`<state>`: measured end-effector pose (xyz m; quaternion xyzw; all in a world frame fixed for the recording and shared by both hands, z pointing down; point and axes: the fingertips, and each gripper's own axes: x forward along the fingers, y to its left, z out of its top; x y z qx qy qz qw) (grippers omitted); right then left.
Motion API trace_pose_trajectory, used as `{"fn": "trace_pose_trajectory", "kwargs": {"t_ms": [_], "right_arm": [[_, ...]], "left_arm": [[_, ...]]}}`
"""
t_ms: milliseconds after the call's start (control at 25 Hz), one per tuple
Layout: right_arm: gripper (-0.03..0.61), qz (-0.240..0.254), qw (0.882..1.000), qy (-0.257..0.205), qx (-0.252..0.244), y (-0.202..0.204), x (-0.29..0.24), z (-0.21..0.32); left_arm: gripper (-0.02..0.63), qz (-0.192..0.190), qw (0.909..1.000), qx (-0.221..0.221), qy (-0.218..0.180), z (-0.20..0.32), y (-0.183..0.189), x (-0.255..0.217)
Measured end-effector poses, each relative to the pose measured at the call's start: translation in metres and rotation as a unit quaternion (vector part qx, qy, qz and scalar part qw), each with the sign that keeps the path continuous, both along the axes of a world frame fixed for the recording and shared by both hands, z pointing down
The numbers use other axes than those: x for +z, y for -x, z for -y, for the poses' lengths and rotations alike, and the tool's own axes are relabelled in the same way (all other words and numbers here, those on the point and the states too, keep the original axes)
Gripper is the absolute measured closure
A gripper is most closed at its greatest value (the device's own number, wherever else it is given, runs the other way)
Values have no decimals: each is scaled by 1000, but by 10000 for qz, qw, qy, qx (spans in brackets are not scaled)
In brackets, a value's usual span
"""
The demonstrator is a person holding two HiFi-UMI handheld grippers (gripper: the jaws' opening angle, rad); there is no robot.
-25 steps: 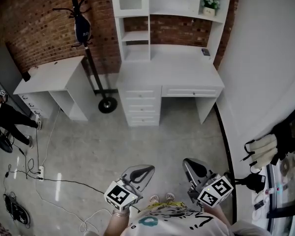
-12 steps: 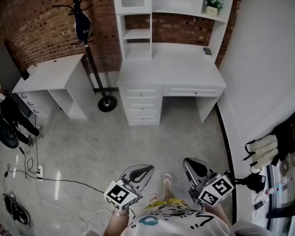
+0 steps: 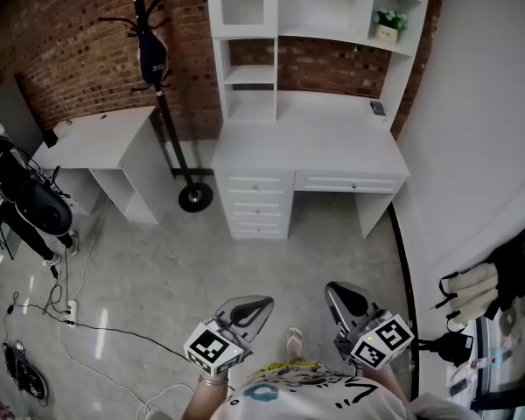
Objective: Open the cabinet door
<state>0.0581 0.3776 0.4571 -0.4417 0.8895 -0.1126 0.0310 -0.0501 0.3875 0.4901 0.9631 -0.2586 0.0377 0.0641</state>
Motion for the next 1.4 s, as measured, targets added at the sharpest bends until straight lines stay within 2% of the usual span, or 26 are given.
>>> {"fn": "trace_pose_trajectory", "kwargs": {"t_ms": [280, 640, 1400], "right_arm": [[549, -34, 9998, -172, -91, -18, -12, 48], [549, -47, 9997, -104, -222, -41, -9, 85], [549, -164, 9981, -245, -548, -78, -14, 158]], "left_arm": [[600, 3, 9999, -85, -97, 50, -18, -7], [600, -121, 9999, -106, -11, 84, -49, -11], [600, -231, 9982, -552, -104, 163, -78, -16]]}}
